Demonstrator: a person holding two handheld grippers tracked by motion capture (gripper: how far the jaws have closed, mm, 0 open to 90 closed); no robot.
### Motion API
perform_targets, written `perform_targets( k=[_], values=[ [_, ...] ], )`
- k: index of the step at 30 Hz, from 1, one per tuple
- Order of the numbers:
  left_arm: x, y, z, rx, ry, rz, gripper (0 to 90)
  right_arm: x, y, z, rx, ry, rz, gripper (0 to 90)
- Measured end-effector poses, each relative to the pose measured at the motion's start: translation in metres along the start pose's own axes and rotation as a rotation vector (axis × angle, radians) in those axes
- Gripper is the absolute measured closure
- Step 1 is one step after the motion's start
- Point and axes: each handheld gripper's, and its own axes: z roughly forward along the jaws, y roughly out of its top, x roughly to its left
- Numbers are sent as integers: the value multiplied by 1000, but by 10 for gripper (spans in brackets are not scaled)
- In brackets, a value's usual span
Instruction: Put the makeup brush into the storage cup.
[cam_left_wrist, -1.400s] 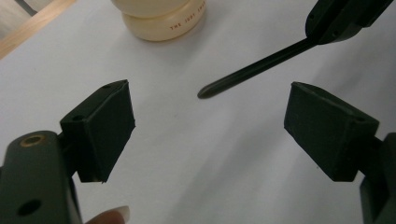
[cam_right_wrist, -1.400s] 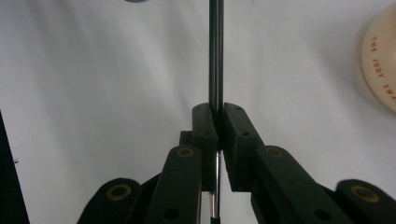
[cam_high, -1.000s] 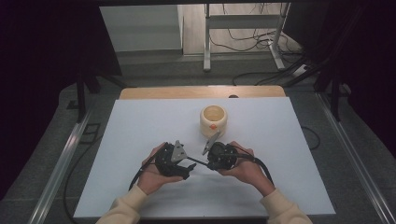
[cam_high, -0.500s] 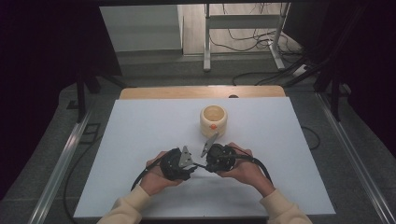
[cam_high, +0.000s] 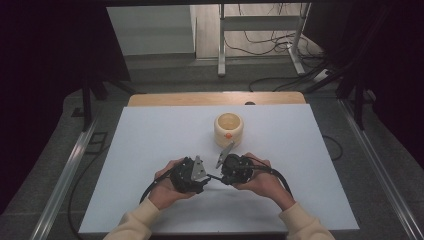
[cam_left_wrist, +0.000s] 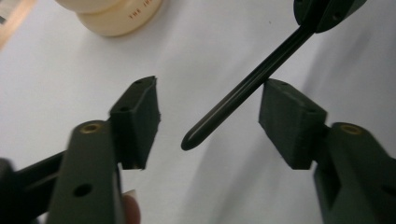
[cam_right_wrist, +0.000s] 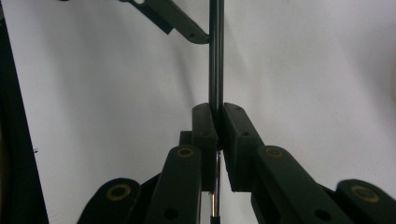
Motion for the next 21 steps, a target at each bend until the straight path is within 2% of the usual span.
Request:
perform_targets(
  k=[1, 3, 6, 8, 9, 10, 11, 15, 17, 21],
  values=[
    [-1, 1, -1, -9, 2, 17, 336, 0, 0, 0, 1, -6, 7, 838],
    [-2, 2, -1, -16, -3, 24, 337, 0, 0, 0, 3, -5, 7, 838],
    [-5, 3, 1, 1, -14, 52, 370, 0, 0, 1, 8, -4, 12, 838],
    [-8, 3, 3, 28, -20, 68, 434, 1, 1, 1, -2, 5, 11, 838],
    [-10, 3, 4, 24, -20, 56, 477, 1, 1, 1, -5, 5, 14, 838],
    [-11, 3, 5, 32, -26, 62, 548, 1, 1, 0, -9, 11, 14, 838],
    [-11, 3, 5, 37, -33, 63, 583, 1, 1, 0, -6, 11, 16, 837],
    [-11, 3, 4, 68, -80, 77, 670, 1, 1, -2, -22, 1, 16, 820],
    [-10, 3, 3, 68, -102, 77, 717, -1, 1, -4, -43, -15, 26, 793],
    [-8, 3, -1, 32, -137, 72, 808, -7, -1, -9, -102, -56, 70, 645]
  ],
)
